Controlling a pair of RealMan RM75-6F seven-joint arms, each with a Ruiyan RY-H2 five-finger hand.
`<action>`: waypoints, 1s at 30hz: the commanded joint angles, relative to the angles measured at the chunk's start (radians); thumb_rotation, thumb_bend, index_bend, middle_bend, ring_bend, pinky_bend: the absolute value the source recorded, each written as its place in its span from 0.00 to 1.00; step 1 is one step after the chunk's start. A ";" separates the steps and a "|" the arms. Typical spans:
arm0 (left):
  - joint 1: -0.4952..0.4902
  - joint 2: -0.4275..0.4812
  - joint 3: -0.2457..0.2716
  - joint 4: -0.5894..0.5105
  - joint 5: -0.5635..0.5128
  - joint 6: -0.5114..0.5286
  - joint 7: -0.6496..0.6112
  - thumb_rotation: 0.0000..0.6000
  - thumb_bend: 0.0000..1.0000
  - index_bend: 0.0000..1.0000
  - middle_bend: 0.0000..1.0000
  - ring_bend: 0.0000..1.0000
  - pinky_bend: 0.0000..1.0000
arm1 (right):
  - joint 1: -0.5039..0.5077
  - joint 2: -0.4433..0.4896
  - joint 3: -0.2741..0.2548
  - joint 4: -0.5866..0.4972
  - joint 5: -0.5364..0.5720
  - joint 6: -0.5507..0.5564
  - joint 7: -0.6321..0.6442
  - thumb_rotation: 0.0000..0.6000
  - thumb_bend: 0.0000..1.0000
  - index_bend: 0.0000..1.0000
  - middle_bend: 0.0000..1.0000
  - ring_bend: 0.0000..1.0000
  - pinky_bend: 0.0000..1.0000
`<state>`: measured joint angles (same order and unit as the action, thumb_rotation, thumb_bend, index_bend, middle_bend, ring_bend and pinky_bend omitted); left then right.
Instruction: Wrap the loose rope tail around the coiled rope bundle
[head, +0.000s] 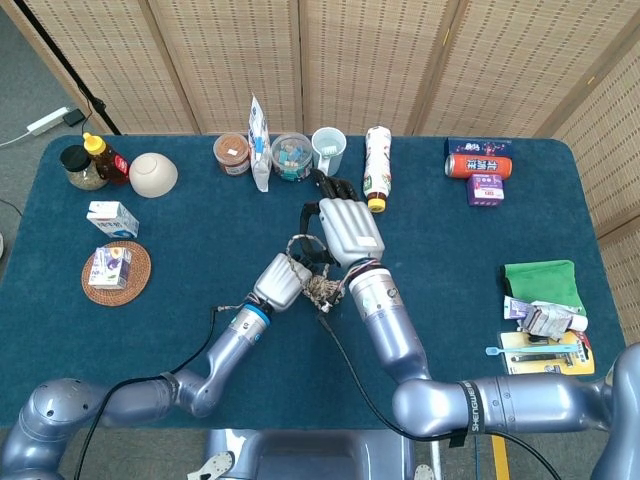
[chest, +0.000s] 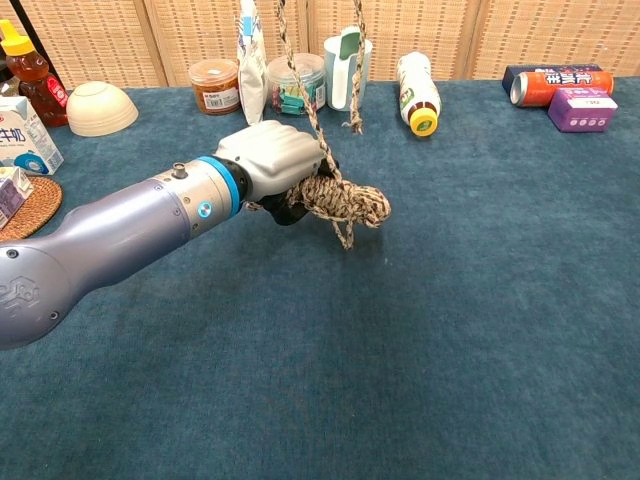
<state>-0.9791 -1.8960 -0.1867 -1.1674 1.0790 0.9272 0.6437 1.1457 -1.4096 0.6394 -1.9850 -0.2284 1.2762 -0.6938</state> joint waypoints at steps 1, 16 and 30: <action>0.014 0.018 0.024 -0.017 0.045 0.016 -0.028 1.00 0.50 0.46 0.32 0.39 0.55 | 0.015 0.003 -0.006 0.063 0.015 -0.027 0.019 1.00 0.54 0.64 0.00 0.00 0.00; 0.037 0.038 0.073 -0.015 0.174 0.042 -0.090 1.00 0.50 0.46 0.32 0.39 0.55 | 0.084 0.002 0.045 0.262 0.180 -0.084 0.063 1.00 0.54 0.64 0.00 0.00 0.00; 0.048 0.060 0.112 -0.011 0.273 0.031 -0.178 1.00 0.50 0.47 0.32 0.39 0.55 | 0.137 -0.032 0.098 0.450 0.350 -0.122 0.070 1.00 0.54 0.64 0.00 0.00 0.00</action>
<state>-0.9316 -1.8386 -0.0765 -1.1804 1.3475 0.9632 0.4733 1.2754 -1.4377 0.7278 -1.5507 0.1085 1.1619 -0.6267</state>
